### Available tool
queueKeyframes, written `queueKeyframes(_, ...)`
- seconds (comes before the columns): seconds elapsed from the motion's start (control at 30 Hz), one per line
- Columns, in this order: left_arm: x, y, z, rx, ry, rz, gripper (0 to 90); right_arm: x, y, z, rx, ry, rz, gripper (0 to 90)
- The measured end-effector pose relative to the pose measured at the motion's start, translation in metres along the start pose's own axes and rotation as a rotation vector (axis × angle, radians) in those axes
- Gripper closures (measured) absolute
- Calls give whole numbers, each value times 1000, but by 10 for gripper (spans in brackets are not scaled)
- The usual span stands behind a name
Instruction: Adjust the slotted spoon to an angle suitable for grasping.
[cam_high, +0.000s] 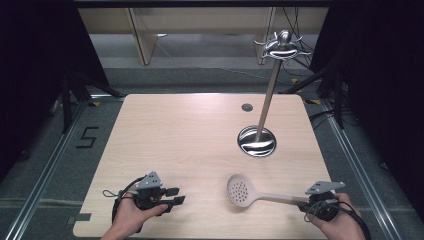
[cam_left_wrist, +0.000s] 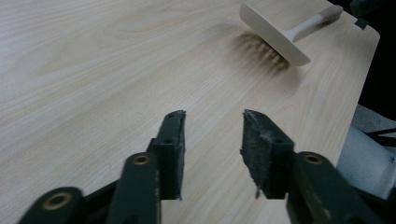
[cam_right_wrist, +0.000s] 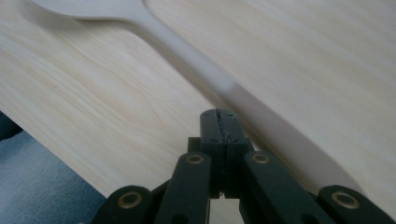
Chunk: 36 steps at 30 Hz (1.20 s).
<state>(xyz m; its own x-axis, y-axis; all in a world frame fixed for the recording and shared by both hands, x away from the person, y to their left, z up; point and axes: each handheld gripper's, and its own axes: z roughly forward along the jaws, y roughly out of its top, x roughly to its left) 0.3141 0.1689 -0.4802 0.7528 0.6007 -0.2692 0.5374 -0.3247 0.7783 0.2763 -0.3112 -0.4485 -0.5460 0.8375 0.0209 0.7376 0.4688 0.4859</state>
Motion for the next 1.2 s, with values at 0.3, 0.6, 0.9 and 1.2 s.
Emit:
queueKeyframes(0.3, -3, 27, 19, 59, 50, 18, 892, -17, -11, 0, 101, -2, 146, 900)
queueKeyframes(0.6, -9, 54, 64, 109, 39, 70, 893, -26, -13, 1, 185, -34, 249, 900)
queueKeyframes(0.9, -12, 75, 101, 132, 36, 114, 891, -30, -13, 7, 238, -45, 271, 900)
queueKeyframes(1.2, -24, 85, 121, 156, 33, 157, 889, -34, -12, 11, 259, -47, 328, 900)
